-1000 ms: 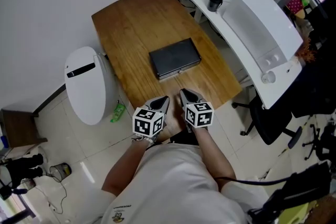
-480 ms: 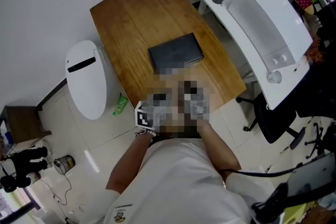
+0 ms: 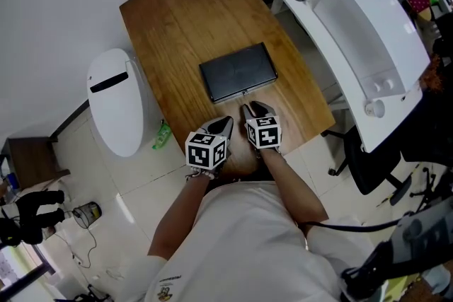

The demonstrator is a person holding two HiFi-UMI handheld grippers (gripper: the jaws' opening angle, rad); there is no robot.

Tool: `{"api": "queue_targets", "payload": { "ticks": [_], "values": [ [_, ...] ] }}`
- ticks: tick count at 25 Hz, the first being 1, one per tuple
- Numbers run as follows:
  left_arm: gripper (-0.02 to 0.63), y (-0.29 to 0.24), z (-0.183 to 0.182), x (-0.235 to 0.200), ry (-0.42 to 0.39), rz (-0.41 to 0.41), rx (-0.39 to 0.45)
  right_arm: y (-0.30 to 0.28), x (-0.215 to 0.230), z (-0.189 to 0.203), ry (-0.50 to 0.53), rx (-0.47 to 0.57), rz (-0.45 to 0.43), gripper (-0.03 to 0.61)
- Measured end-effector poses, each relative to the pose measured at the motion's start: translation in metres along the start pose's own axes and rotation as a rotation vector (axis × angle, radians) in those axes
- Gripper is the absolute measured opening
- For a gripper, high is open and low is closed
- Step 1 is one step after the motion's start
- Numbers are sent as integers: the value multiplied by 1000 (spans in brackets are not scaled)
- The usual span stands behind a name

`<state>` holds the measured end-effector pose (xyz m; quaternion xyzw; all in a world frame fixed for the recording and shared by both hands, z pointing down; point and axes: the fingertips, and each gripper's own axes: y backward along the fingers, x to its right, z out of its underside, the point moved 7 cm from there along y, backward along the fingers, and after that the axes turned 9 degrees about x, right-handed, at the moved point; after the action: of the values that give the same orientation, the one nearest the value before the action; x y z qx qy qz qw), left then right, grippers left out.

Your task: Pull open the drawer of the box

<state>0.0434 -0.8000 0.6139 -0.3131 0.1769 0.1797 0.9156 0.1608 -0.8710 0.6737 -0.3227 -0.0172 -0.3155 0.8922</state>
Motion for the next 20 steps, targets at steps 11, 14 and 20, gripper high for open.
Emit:
{"api": "queue_targets", "payload": {
  "ticks": [11, 14, 20],
  "values": [
    [2, -5, -2, -6, 10, -32, -28, -31, 10, -3, -18, -26, 3, 86],
    [2, -4, -1, -7, 16, -39, -29, -37, 10, -3, -16, -37, 4, 84],
    [2, -4, 0, -10, 26, -47, -32, -42, 14, -4, -8, -46, 23, 84]
  ]
}}
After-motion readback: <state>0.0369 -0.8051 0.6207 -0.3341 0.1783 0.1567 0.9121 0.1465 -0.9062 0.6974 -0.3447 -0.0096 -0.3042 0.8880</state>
